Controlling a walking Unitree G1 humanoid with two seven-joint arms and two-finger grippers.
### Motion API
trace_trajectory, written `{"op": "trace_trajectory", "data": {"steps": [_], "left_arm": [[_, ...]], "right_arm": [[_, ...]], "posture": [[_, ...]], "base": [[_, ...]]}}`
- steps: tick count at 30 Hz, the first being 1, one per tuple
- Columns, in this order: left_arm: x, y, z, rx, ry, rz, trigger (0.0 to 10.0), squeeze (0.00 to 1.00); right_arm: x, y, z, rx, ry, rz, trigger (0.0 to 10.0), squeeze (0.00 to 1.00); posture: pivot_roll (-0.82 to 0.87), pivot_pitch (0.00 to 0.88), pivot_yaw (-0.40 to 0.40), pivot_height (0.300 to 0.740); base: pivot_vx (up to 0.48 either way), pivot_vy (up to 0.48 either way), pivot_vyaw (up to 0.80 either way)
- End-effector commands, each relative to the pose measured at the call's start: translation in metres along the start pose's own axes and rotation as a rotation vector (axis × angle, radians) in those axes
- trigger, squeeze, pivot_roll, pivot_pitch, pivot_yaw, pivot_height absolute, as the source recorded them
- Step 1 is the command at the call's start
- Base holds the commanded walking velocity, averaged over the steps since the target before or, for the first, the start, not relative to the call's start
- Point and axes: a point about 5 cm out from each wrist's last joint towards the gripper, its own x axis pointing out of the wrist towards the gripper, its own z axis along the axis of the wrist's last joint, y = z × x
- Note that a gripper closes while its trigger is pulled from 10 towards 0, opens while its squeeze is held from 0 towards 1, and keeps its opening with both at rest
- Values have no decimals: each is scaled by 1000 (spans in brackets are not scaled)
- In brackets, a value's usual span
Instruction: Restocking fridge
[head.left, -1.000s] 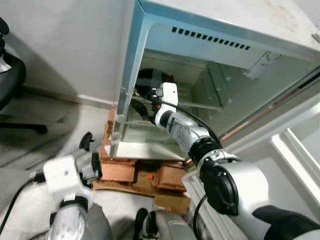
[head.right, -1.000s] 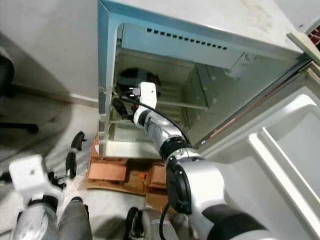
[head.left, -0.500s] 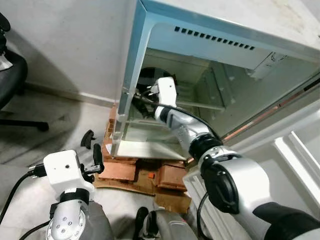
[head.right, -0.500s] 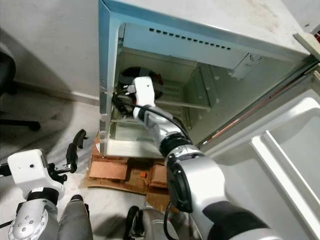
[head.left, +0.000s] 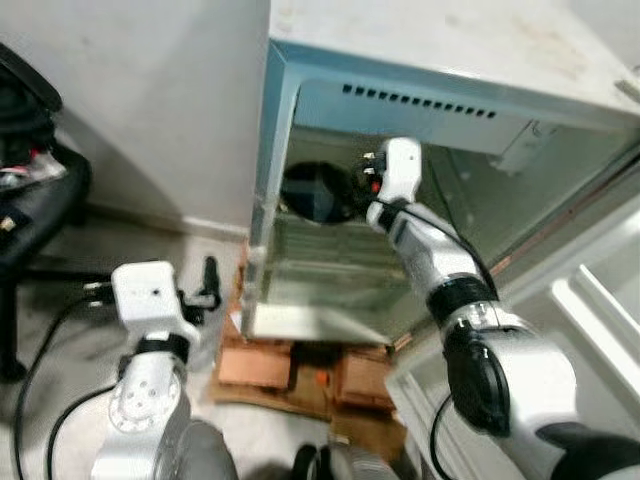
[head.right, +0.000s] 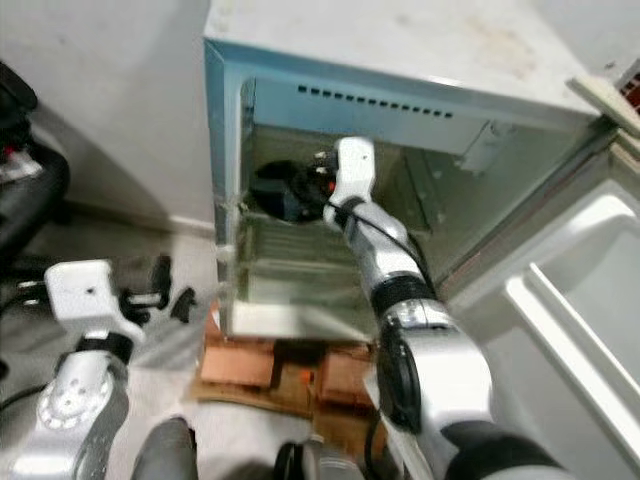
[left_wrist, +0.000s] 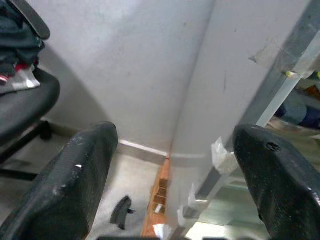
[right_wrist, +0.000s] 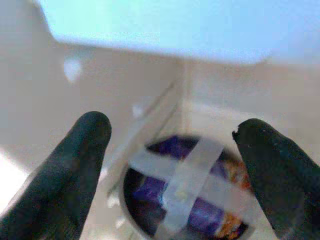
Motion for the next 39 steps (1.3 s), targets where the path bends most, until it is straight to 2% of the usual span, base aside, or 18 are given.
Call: {"op": "trace_trajectory", "data": {"steps": [1, 6, 7, 8, 10, 11, 12, 13, 15, 16, 20, 22, 27, 33, 39], "left_arm": [[2, -6, -4, 3, 7, -34, 10000, 0], [18, -17, -5, 27, -29, -81, 10000, 0], [25, -18, -5, 32, -39, -92, 10000, 0], [25, -18, -5, 32, -39, -92, 10000, 0], [31, -19, -7, 48, -44, -117, 10000, 0], [31, -19, -7, 48, -44, -117, 10000, 0], [33, -20, -8, 54, -47, -126, 10000, 0], [37, -21, -7, 71, -54, -145, 10000, 0], [39, -21, -8, 74, -54, -149, 10000, 0], [41, -22, -10, 89, -49, -166, 10000, 0], [43, -23, -10, 106, -45, -182, 10000, 0], [44, -22, -11, 117, -52, -194, 10000, 0], [45, -22, -11, 127, -55, -227, 10000, 0], [51, -20, -14, 124, -48, -229, 10000, 0], [47, -16, -18, 102, -36, -182, 10000, 0]], "right_arm": [[-7, -7, 3, -27, -20, -8, 10000, 0], [-57, -16, -12, -48, -82, -107, 10000, 0], [-76, -20, -17, -43, -107, -187, 10000, 0], [-76, -20, -17, -43, -107, -187, 10000, 0], [-96, -24, -23, -98, -122, -252, 10000, 0], [-96, -24, -23, -98, -122, -252, 10000, 0], [-103, -25, -24, -103, -114, -279, 10000, 0], [-117, -25, -30, -126, -91, -306, 10000, 0], [-124, -22, -33, -139, -74, -302, 10000, 0], [-130, -21, -39, -117, -42, -316, 10000, 0], [-132, -16, -40, -114, -28, -302, 10000, 0], [-130, -7, -38, -126, -22, -265, 10000, 0], [-127, -2, -37, -122, -11, -268, 10000, 0], [-133, -8, -45, -105, 35, -299, 10000, 0], [-130, -11, -47, -102, 51, -296, 10000, 0]], "posture": [[133, 0, -134, 740], [78, 0, -93, 740], [53, 0, -69, 740], [53, 0, -69, 740], [37, 0, -46, 740], [37, 0, -46, 740], [37, 0, -46, 740], [20, 0, -14, 740], [16, 0, -4, 740], [14, 0, 11, 740], [6, 0, 42, 740], [-4, 0, 51, 740], [-15, 0, 38, 740], [-2, 0, -6, 740], [25, 0, -17, 740]], "base": [[0, 0, 0], [0, 0, 0], [0, 0, 0], [0, 0, 0], [0, 0, 0], [0, 0, 0], [0, 0, 0], [0, 0, 0], [0, 0, 0], [0, 0, -675], [0, 0, -769], [0, 0, -775], [-203, 0, -150], [-272, 0, 0], [-269, 0, 0]]}}
